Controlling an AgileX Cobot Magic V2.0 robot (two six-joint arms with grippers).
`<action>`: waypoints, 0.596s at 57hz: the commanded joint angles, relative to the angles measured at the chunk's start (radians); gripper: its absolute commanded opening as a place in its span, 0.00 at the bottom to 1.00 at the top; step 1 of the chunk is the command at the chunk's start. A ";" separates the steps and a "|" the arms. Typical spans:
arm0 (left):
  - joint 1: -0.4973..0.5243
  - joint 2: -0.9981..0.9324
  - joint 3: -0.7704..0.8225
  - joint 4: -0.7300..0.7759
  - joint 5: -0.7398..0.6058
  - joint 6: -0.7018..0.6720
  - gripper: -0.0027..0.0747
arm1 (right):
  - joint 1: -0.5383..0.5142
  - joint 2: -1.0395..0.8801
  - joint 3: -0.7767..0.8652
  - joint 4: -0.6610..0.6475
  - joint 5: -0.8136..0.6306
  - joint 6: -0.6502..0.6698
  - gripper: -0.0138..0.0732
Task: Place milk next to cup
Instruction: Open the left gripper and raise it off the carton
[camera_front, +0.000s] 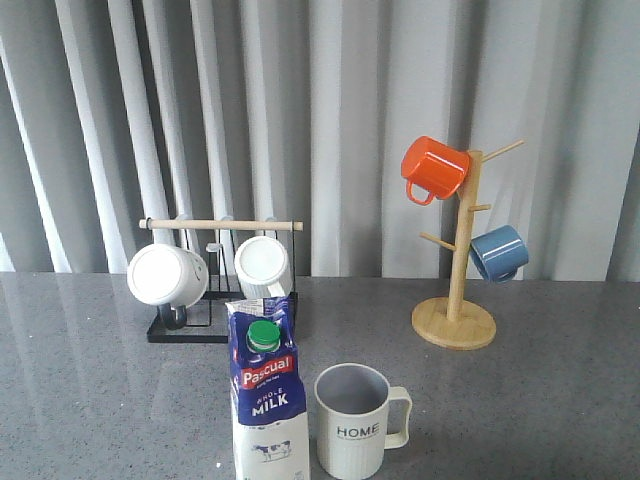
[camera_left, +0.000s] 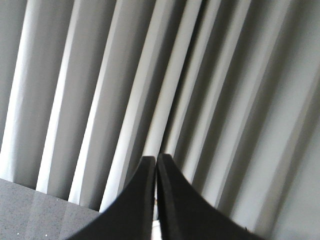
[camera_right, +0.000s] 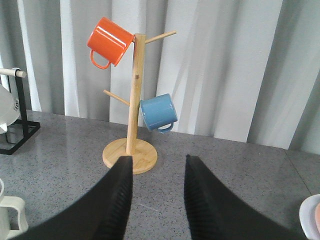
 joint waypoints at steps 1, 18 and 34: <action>0.024 -0.006 0.040 0.047 0.090 -0.005 0.02 | 0.002 -0.003 -0.027 0.008 -0.057 -0.001 0.46; 0.049 0.028 0.125 0.098 0.203 -0.063 0.02 | 0.002 -0.003 -0.027 0.008 -0.057 -0.001 0.46; 0.058 0.091 0.267 0.631 0.509 -0.658 0.02 | 0.002 -0.003 -0.027 0.008 -0.057 -0.001 0.46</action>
